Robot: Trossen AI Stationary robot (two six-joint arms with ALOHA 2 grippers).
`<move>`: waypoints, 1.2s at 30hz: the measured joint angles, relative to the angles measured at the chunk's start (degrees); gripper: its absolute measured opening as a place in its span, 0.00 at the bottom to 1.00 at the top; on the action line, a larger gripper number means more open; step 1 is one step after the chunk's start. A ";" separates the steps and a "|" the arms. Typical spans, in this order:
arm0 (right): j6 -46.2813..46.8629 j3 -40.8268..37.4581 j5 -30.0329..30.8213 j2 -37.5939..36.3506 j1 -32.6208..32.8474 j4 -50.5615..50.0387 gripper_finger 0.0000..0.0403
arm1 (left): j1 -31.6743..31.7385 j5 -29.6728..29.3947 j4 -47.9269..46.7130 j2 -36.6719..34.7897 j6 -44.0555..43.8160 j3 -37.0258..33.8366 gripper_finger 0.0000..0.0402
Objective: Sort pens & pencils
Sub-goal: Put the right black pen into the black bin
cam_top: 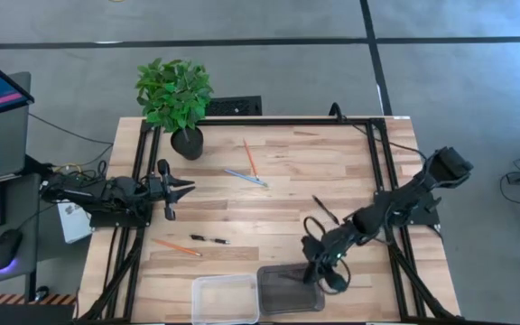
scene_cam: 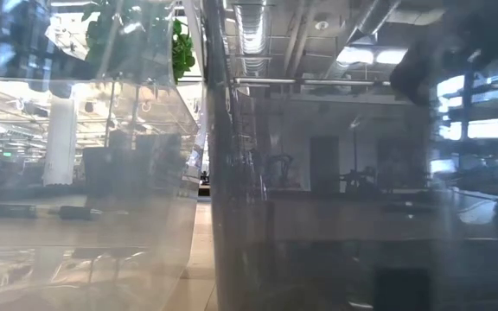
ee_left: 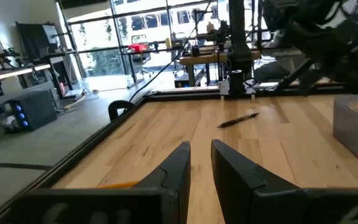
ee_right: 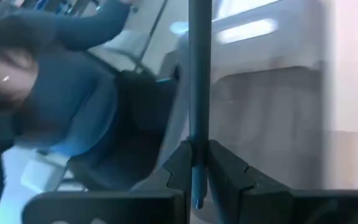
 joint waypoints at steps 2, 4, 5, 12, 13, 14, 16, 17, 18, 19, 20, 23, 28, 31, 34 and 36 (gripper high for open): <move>0.02 1.81 -0.24 2.46 0.91 -0.42 0.15 | 0.01 0.00 0.00 0.02 0.00 0.00 0.14; 0.16 3.54 -0.29 4.32 1.05 -4.35 0.15 | -0.01 -0.06 0.02 0.02 0.00 0.00 0.14; 0.86 4.49 -0.27 5.41 0.99 -6.41 0.15 | 0.01 -0.05 0.02 0.02 0.00 0.00 0.14; 5.66 8.37 -1.64 9.13 -1.08 -14.63 0.15 | 0.01 -0.09 0.04 0.11 -0.04 0.00 0.14; 5.66 8.61 -2.22 9.20 -1.25 -14.99 0.15 | -0.01 -0.09 0.02 0.17 -0.04 0.00 0.14; 5.67 8.92 -2.65 9.31 -1.42 -14.94 0.15 | 0.01 -0.09 0.02 0.22 -0.07 0.00 0.14; 5.66 9.37 -3.02 9.26 -1.62 -15.13 0.15 | 0.00 -0.10 0.04 0.32 -0.09 0.00 0.14; 5.68 9.41 -3.07 8.82 -1.72 -15.25 0.15 | 0.01 -0.09 0.03 0.34 -0.09 0.00 0.14; 5.70 9.54 -3.22 8.33 -1.75 -15.29 0.15 | 0.00 -0.09 0.03 0.37 -0.09 0.00 0.14; 6.02 9.76 -3.26 7.99 -1.75 -14.98 0.15 | -0.01 -0.09 0.04 0.37 -0.09 0.00 0.14; 6.36 9.86 -3.27 7.71 -1.75 -14.80 0.15 | 0.01 -0.10 0.02 0.37 -0.10 0.00 0.14; 7.66 9.83 -3.28 7.40 -1.75 -15.64 0.15 | 0.01 -0.10 0.03 0.37 -0.11 0.00 0.14; 9.90 9.83 -3.42 7.36 -1.35 -19.12 0.15 | -0.01 -0.09 0.04 0.37 -0.07 0.00 0.14; 11.90 9.81 -3.36 7.36 -1.36 -20.33 0.16 | -0.01 -0.09 0.02 0.37 -0.07 0.00 0.14; 12.11 9.81 -3.29 7.36 -1.38 -20.31 0.17 | 0.00 -0.09 0.02 0.37 -0.04 0.00 0.14; 12.12 9.81 -3.31 7.36 -1.36 -20.50 0.19 | 0.00 -0.09 0.03 0.37 -0.04 0.00 0.14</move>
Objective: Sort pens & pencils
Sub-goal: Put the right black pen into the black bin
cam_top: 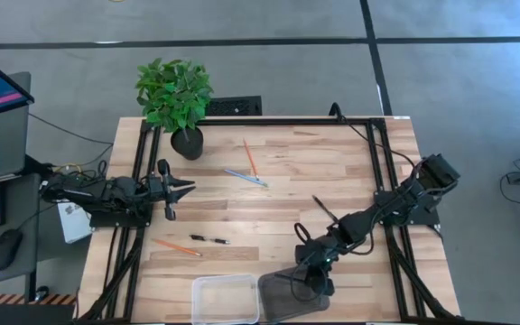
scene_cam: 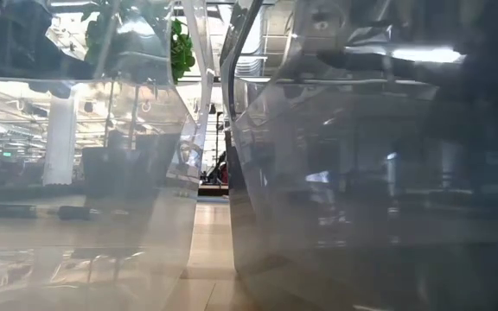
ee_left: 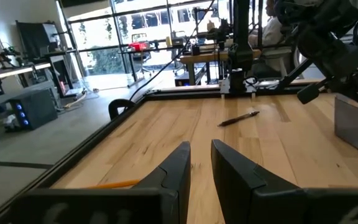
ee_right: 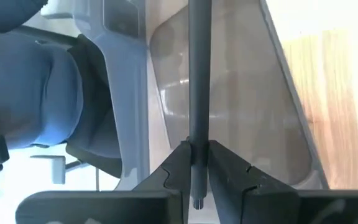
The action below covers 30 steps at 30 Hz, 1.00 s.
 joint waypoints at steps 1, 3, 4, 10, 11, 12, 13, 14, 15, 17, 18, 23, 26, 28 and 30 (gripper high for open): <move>0.01 0.00 -0.01 0.00 0.00 -0.12 0.20 | 0.01 0.00 0.01 0.00 0.00 0.00 0.14; 0.01 0.00 -0.04 -0.02 0.00 -0.49 0.22 | 0.01 0.00 0.00 0.00 0.01 0.00 0.14; 0.01 0.00 -0.04 -0.06 0.00 -0.57 0.22 | 0.01 0.00 0.01 0.00 0.01 0.00 0.14; -0.30 0.00 -0.23 -0.07 -0.42 -0.57 0.26 | 0.01 0.00 -0.01 0.00 0.02 0.00 0.14; -0.96 0.03 -0.56 -0.07 -0.73 -0.60 0.27 | 0.01 0.00 -0.01 0.00 0.02 0.00 0.14; -1.36 0.15 -0.59 -0.28 -0.91 -0.72 0.28 | -0.01 0.00 -0.01 0.00 0.02 0.00 0.14; -1.79 0.20 -0.48 -0.92 -1.02 -1.06 0.28 | 0.00 0.00 0.00 0.00 0.03 0.00 0.14; -2.35 0.44 -0.33 -1.79 -1.26 -1.32 0.28 | 0.01 0.00 0.01 0.00 0.02 0.00 0.14; -3.20 1.06 -0.20 -2.59 -1.52 -0.98 0.28 | 0.00 0.00 -0.01 0.00 0.03 0.00 0.14; -5.31 1.56 0.29 -5.12 -1.87 -0.63 0.29 | -0.01 0.00 0.00 0.00 0.04 0.00 0.14; -6.51 1.84 0.35 -6.45 -1.98 -0.84 0.29 | -0.01 0.00 0.01 0.08 0.04 0.00 0.14; -10.23 3.25 10.11 -14.30 -2.34 -8.28 0.29 | 0.00 0.02 -0.01 0.96 0.02 0.00 0.14; -6.09 3.21 23.26 -18.27 -2.37 -21.08 0.29 | 0.01 0.01 0.03 1.74 0.02 0.00 0.14; 0.08 3.20 30.53 -19.83 -2.64 -29.52 0.29 | 0.01 0.04 0.01 2.02 0.02 0.00 0.14; 6.09 3.17 34.43 -20.51 -3.35 -36.32 0.29 | 0.01 0.00 0.03 2.34 0.02 0.00 0.14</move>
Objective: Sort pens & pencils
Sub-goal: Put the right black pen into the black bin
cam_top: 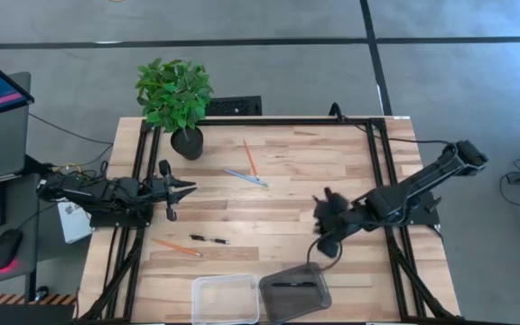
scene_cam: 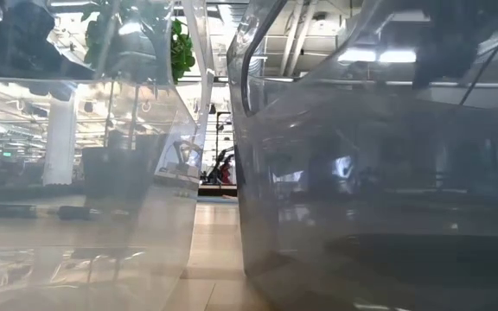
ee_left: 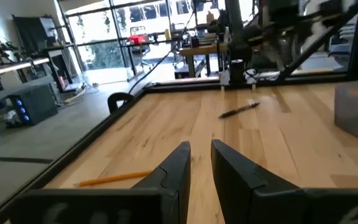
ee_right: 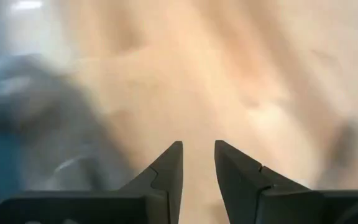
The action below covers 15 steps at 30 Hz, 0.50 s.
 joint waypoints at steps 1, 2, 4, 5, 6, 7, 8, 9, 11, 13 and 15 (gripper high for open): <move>2.61 0.00 0.97 -0.01 -0.55 -2.61 0.29 | -0.02 0.01 -0.01 0.19 -0.02 0.00 0.14; 4.74 -0.07 1.65 0.01 -1.25 -4.88 0.29 | -0.02 0.02 -0.03 0.28 -0.02 0.00 0.14; 7.84 -0.02 1.90 0.96 -3.09 -7.40 0.29 | -0.01 0.00 -0.01 0.50 0.02 0.00 0.14; 8.91 -0.02 1.84 1.73 -4.00 -8.96 0.29 | 0.00 0.02 -0.01 0.56 0.00 0.00 0.14; 10.00 -0.06 1.84 2.61 -4.95 -10.96 0.29 | 0.00 0.02 -0.01 0.57 0.00 0.00 0.14; 10.95 -0.07 1.84 3.70 -5.83 -12.44 0.29 | -0.01 0.02 -0.01 0.55 0.02 0.00 0.14; 11.74 -0.07 1.80 4.91 -6.64 -13.53 0.29 | -0.01 0.05 -0.01 0.54 0.02 0.00 0.14; 12.23 -0.12 1.65 6.25 -7.38 -14.95 0.29 | -0.02 0.09 -0.01 0.54 0.00 0.00 0.14; 12.76 -1.29 0.97 8.37 -8.54 -15.93 0.29 | 0.00 0.09 -0.01 0.54 0.00 0.00 0.14; 12.76 -3.12 -0.73 10.04 -9.46 -14.72 0.29 | -0.01 0.11 -0.01 0.54 -0.02 0.00 0.14; 12.81 -5.32 -2.15 10.76 -10.07 -13.45 0.29 | 0.00 0.11 -0.01 0.54 -0.02 0.00 0.14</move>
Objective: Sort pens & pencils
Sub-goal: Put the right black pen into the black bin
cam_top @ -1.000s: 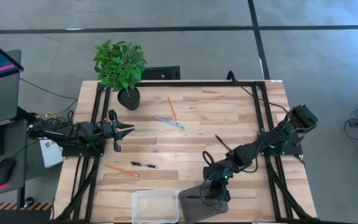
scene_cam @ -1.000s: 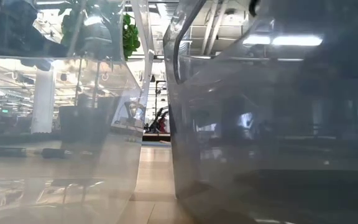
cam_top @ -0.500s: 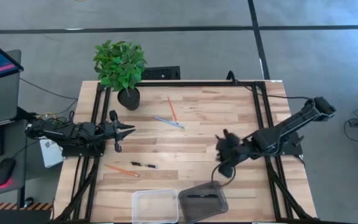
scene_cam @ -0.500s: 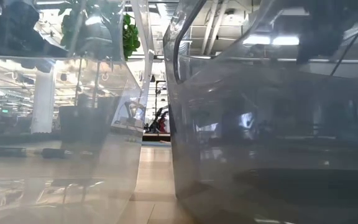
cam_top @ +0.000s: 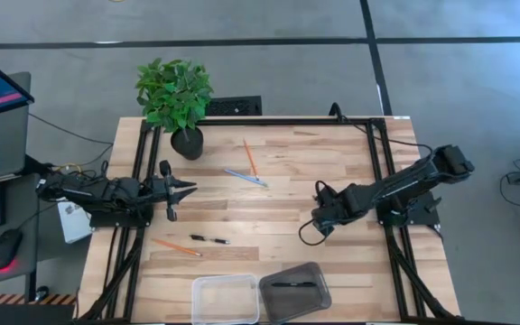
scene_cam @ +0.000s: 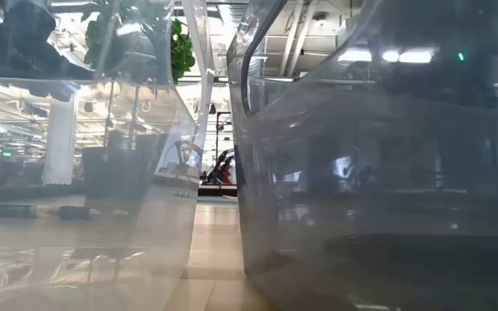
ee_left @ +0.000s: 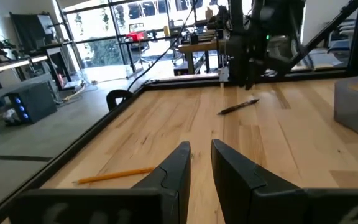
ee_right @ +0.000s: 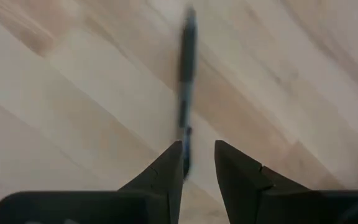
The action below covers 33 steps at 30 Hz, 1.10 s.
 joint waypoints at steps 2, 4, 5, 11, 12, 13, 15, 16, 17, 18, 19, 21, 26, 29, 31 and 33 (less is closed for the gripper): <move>0.05 -2.07 -0.87 0.03 -0.20 3.92 0.29 | 0.00 0.01 0.00 0.00 0.02 0.00 0.14; 0.09 -4.00 -1.28 -0.70 -0.18 7.10 0.29 | 0.00 0.02 0.00 0.00 0.02 0.00 0.14; 0.10 -4.83 -1.75 -1.15 -0.18 8.81 0.29 | -0.01 0.02 0.00 0.00 0.02 0.00 0.14; 0.16 -7.26 -3.27 -2.34 -0.16 10.78 0.29 | 0.00 0.07 0.00 0.00 0.00 0.00 0.14; 0.13 -7.40 -3.30 -2.34 -0.16 10.77 0.29 | 0.00 0.07 0.00 0.00 -0.01 0.00 0.14; 0.14 -7.49 -3.31 -2.34 -0.16 10.72 0.30 | 0.00 0.08 -0.01 0.00 0.00 0.00 0.14; 0.13 -7.51 -3.33 -2.34 -0.16 10.71 0.31 | 0.00 0.07 0.00 0.00 -0.02 0.00 0.14; 0.11 -7.51 -3.50 -2.34 -0.16 10.71 0.32 | 0.00 0.09 -0.02 0.00 -0.02 0.00 0.14; 0.13 -7.51 -3.51 -2.34 -0.16 10.71 0.33 | -0.02 0.09 0.00 0.00 -0.02 0.00 0.14; 0.13 -7.51 -3.51 -2.34 -0.16 10.73 0.35 | -0.01 0.09 0.00 0.00 -0.02 0.00 0.14; 0.13 -7.51 -3.51 -2.34 -0.16 10.83 0.36 | 0.00 0.09 0.00 0.00 -0.02 0.00 0.14; 0.13 -7.51 -3.48 -2.34 -0.16 10.88 0.39 | -0.02 0.09 0.00 0.00 -0.04 0.00 0.14; 0.12 -7.51 -3.42 -2.34 -0.16 10.88 0.50 | 0.00 0.08 -0.01 0.00 -0.04 0.00 0.14; 0.55 -7.51 -3.29 -2.34 0.23 10.87 0.55 | -0.02 0.07 0.00 0.00 -0.07 0.00 0.14; 0.50 -7.51 -3.24 -2.34 0.32 10.79 0.57 | -0.02 0.09 0.00 0.00 -0.07 0.00 0.14; 0.34 -7.51 -2.72 -2.34 0.30 10.49 0.58 | 0.00 0.07 0.00 0.00 -0.09 0.00 0.14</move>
